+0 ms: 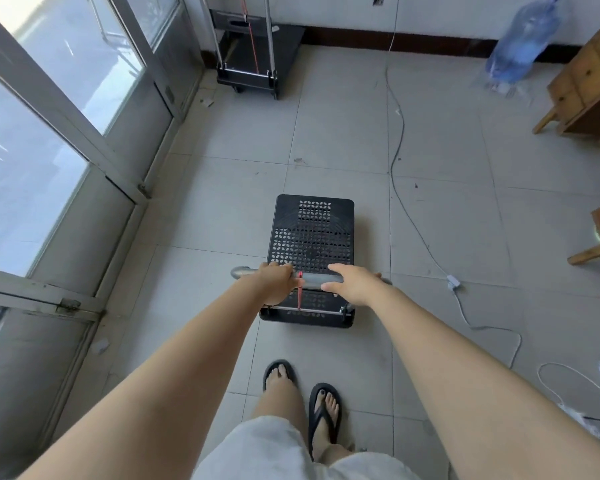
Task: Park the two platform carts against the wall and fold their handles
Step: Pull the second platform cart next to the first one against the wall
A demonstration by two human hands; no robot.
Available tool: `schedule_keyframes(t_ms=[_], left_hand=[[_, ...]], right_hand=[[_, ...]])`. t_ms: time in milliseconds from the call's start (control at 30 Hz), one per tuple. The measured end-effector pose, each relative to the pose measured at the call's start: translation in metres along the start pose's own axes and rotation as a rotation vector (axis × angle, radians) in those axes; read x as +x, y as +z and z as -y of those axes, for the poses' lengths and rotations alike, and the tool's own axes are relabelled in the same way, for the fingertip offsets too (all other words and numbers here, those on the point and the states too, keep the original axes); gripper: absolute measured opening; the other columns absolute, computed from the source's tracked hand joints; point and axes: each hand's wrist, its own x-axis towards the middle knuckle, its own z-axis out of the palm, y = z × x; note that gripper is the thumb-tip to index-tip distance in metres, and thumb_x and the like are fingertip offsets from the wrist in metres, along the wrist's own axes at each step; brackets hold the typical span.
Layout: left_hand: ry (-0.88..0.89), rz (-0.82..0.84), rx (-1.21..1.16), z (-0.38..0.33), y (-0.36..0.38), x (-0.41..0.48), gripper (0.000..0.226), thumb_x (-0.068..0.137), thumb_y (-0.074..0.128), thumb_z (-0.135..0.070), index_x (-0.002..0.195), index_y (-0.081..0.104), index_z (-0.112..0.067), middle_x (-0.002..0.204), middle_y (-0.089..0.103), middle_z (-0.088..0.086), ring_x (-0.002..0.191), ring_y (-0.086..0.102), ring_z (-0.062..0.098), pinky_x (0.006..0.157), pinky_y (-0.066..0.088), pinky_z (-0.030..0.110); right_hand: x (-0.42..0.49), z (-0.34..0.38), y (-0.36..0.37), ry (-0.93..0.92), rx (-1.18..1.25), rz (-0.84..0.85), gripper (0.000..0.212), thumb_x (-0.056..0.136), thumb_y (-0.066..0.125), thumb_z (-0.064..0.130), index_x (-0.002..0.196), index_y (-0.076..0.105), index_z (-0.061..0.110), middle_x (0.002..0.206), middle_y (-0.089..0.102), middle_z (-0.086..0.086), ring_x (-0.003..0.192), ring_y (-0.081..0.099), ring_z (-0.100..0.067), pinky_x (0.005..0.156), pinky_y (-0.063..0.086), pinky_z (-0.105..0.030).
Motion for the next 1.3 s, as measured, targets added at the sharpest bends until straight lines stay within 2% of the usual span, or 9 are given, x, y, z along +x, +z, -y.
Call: schedule_keyframes(t_ms=[167,267,333,433,500,700,833,1067,1300], left_hand=[[0.078,-0.004,0.039,0.027,-0.049,0.049,0.044,0.107,0.025,-0.027,0.147,0.032,-0.010,0.144,0.041,0.017,0.135,0.034,0.035,0.114,0.025,0.040],[0.094,0.024,0.081,0.043,-0.081,0.084,0.048,0.104,0.027,-0.009,0.150,0.029,-0.022,0.139,0.040,0.016,0.130,0.038,0.036,0.110,0.029,0.041],[0.096,0.043,0.077,0.053,-0.105,0.100,0.048,0.104,0.027,-0.008,0.149,0.031,-0.023,0.137,0.041,0.016,0.129,0.040,0.036,0.108,0.031,0.040],[0.073,0.045,0.056,0.064,-0.140,0.127,0.043,0.104,0.025,-0.008,0.146,0.033,-0.016,0.138,0.041,0.018,0.128,0.042,0.036,0.105,0.034,0.041],[0.099,0.029,0.080,0.072,-0.157,0.150,0.051,0.100,0.028,0.000,0.148,0.029,-0.018,0.139,0.039,0.017,0.125,0.045,0.036,0.102,0.037,0.042],[0.159,-0.014,0.236,0.089,-0.224,0.219,0.050,0.102,0.027,-0.005,0.150,0.029,-0.020,0.140,0.038,0.014,0.125,0.043,0.036,0.104,0.035,0.043],[0.152,-0.020,0.247,0.095,-0.273,0.271,0.041,0.104,0.029,-0.018,0.144,0.039,-0.016,0.139,0.045,0.015,0.125,0.045,0.036,0.105,0.035,0.045],[0.121,-0.032,0.241,0.087,-0.368,0.359,0.053,0.102,0.031,-0.004,0.152,0.025,-0.020,0.142,0.039,0.013,0.127,0.043,0.034,0.104,0.037,0.042],[0.123,-0.058,0.324,0.099,-0.450,0.447,0.053,0.102,0.030,-0.008,0.152,0.023,-0.024,0.144,0.035,0.013,0.130,0.040,0.035,0.109,0.032,0.043]], right_hand=[[0.041,0.020,-0.056,-0.059,-0.033,0.045,0.049,0.097,0.044,0.047,0.136,0.050,0.017,0.141,0.053,-0.011,0.129,0.048,-0.032,0.111,0.033,-0.047],[0.073,0.030,-0.085,-0.060,-0.014,0.045,0.044,0.098,0.043,0.043,0.129,0.053,0.014,0.132,0.057,-0.011,0.122,0.052,-0.030,0.105,0.038,-0.044],[0.095,0.036,-0.102,-0.053,0.005,0.025,0.041,0.098,0.043,0.043,0.126,0.054,0.015,0.129,0.059,-0.011,0.120,0.053,-0.030,0.107,0.037,-0.047],[0.126,0.046,-0.128,-0.039,0.000,-0.006,0.042,0.098,0.042,0.045,0.128,0.054,0.018,0.133,0.057,-0.010,0.128,0.049,-0.032,0.113,0.027,-0.057],[0.145,0.051,-0.150,-0.028,-0.007,-0.001,0.044,0.098,0.042,0.046,0.132,0.052,0.020,0.138,0.055,-0.008,0.131,0.046,-0.031,0.115,0.025,-0.056],[0.216,0.053,-0.224,-0.051,0.000,0.032,0.049,0.096,0.045,0.049,0.134,0.052,0.019,0.140,0.054,-0.009,0.128,0.048,-0.032,0.111,0.033,-0.053],[0.265,0.049,-0.272,-0.050,0.004,-0.013,0.045,0.095,0.045,0.050,0.130,0.055,0.024,0.139,0.055,-0.012,0.131,0.045,-0.037,0.112,0.031,-0.056],[0.342,0.034,-0.373,0.022,-0.025,-0.079,0.056,0.094,0.038,0.057,0.146,0.037,0.034,0.156,0.034,-0.010,0.146,0.016,-0.044,0.113,0.019,-0.065],[0.428,0.033,-0.469,0.022,-0.006,-0.064,0.064,0.087,0.042,0.066,0.140,0.045,0.030,0.152,0.039,-0.017,0.145,0.018,-0.046,0.113,0.018,-0.066]])
